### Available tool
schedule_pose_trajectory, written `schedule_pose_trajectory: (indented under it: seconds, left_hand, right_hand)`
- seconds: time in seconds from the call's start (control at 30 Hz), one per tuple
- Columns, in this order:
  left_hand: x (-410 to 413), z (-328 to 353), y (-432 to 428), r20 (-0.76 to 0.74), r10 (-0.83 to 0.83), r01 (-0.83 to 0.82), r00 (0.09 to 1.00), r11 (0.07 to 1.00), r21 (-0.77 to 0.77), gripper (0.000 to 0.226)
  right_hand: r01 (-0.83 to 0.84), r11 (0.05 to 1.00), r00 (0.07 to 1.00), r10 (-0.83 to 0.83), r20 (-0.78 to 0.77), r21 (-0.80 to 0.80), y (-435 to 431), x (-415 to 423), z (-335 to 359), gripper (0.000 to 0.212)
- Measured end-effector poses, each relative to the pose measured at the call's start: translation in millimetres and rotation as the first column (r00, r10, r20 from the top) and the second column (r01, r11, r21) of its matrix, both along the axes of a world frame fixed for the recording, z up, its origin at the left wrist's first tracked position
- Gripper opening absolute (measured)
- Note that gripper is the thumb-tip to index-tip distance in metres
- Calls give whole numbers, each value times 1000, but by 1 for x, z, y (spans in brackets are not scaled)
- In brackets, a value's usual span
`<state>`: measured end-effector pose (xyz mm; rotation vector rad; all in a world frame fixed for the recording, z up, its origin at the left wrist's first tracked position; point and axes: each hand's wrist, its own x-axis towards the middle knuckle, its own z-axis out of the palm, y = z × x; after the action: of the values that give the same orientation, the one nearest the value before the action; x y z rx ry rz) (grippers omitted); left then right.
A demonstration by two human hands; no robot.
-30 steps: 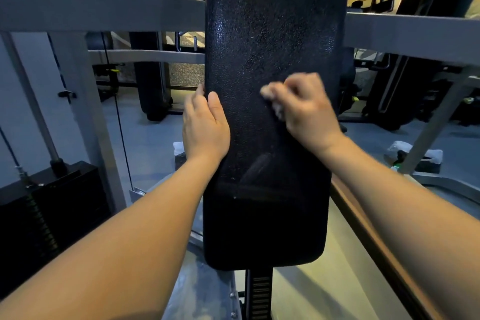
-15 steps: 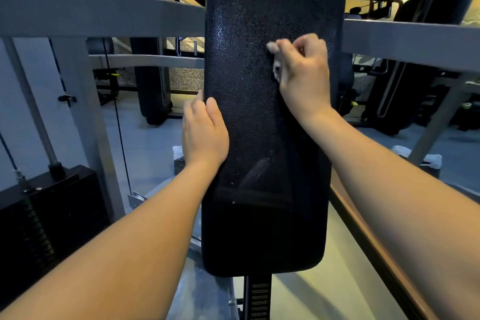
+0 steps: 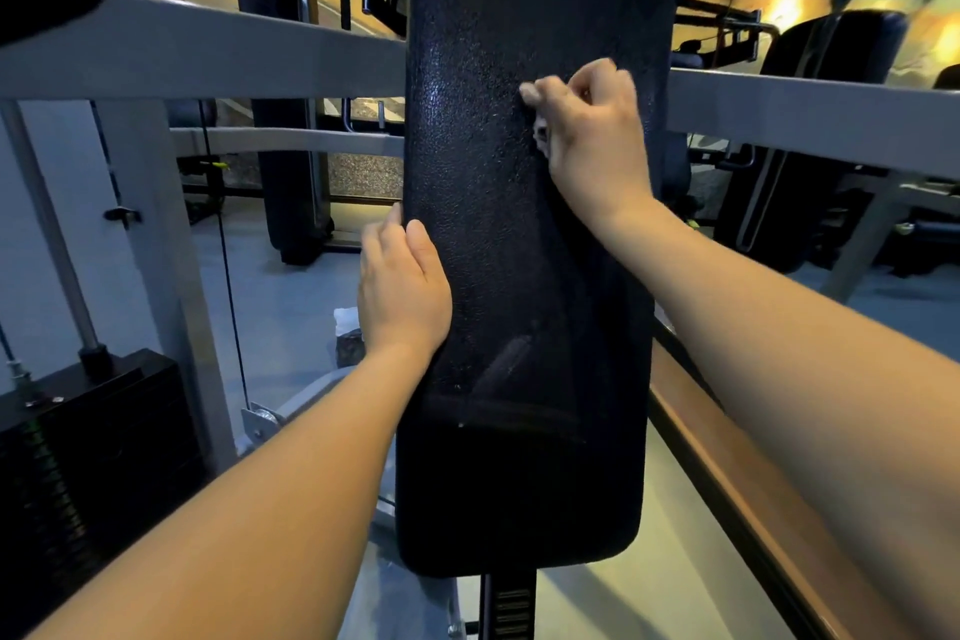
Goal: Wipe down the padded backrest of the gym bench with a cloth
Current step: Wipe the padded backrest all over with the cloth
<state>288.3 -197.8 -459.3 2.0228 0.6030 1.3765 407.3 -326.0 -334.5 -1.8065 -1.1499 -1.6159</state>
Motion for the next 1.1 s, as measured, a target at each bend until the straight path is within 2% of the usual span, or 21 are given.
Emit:
schedule_pose_trajectory:
  seconds: [0.07,0.13,0.23,0.3,0.33,0.37,0.43,0.5,0.57,0.63,0.73,0.8,0.87,0.93,1.03,1.1]
  left_hand:
    - [1,0,1,3,-2,2,1000,1000,1,53]
    - [1,0,2,5,-2,2,1000,1000,4,52]
    - [2,0,2,0,2,-2,1000,1000,-1,50]
    - [2,0,2,-1,5,-5,1000,1000,-6,51]
    - [2,0,2,2,5,-5,1000,1000,-4,51]
    - [2,-1,2,7,4,-4,1000,1000,0,52]
    - [2,-1,2,14,2,-2,1000,1000,0,53]
    - [2,-2,3,24,-9,9,1000,1000,-18,52]
    - [1,-2,5,41,-52,54,998,998,-44,51]
    - [0,-4,8,55,-97,101,994,993,-60,50]
    - [1,-7,12,57,-117,120,991,992,-49,49]
    - [1,-9,13,59,-118,121,991,991,-50,51]
    - [2,-10,12,73,-119,123,990,991,-59,53]
    - [2,-9,11,107,-131,139,986,987,-76,50]
    - [-3,-4,8,114,-172,184,978,978,-103,37]
    - [-10,1,8,83,-203,213,976,967,-143,30]
  right_hand:
    - [7,995,993,5,-120,102,15,-3,1,13]
    - [-91,993,988,100,-116,81,23,-18,-18,16]
    - [-249,928,968,249,-37,-277,7,-40,-67,22]
    - [-232,839,959,281,27,-493,-13,-37,-74,23]
    - [-191,816,958,275,76,-546,-21,-29,-67,21]
    - [-147,827,961,250,120,-543,-25,-21,-58,19]
    - [-101,920,977,163,135,-378,-27,-7,-39,19]
    - [-72,988,997,73,5,-134,-18,-6,-33,23]
    - [-85,996,989,82,-121,-23,-4,-17,-47,24]
    - [-188,977,973,170,-159,-101,0,-33,-73,25]
    - [-324,850,946,289,-146,-416,-21,-54,-122,23]
    - [-299,747,948,306,-93,-594,-38,-56,-139,21]
    - [-238,710,950,312,-7,-663,-43,-46,-130,21]
    - [-209,774,957,287,37,-598,-35,-38,-105,20]
    - [-192,908,974,221,38,-373,-6,-35,-65,20]
    - [-172,955,984,180,13,-244,17,-38,-42,18]
